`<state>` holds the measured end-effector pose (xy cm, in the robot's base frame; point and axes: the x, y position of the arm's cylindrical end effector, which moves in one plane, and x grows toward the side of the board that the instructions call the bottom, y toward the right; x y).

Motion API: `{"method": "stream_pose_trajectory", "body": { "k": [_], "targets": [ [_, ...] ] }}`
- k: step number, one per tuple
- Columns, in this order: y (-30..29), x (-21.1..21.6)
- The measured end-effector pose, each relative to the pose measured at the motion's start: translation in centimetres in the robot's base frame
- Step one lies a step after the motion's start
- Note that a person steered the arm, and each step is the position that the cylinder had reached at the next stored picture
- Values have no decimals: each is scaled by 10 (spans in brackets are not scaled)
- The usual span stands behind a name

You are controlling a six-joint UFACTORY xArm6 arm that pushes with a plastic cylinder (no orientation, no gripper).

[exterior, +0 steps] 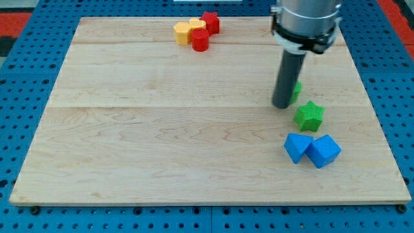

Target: Move the blue cube to the left of the green star

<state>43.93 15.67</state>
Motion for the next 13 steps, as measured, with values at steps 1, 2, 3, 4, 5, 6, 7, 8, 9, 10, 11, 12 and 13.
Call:
{"method": "stream_pose_trajectory", "body": {
  "k": [1, 2, 3, 4, 5, 6, 7, 8, 9, 10, 11, 12, 13],
  "targets": [
    [80, 8],
    [99, 67],
    [70, 124],
    [31, 108],
    [14, 89],
    [27, 80],
    [31, 75],
    [25, 51],
    [23, 24],
    [23, 13],
    [45, 84],
    [-21, 111],
    [-65, 103]
  ]
}}
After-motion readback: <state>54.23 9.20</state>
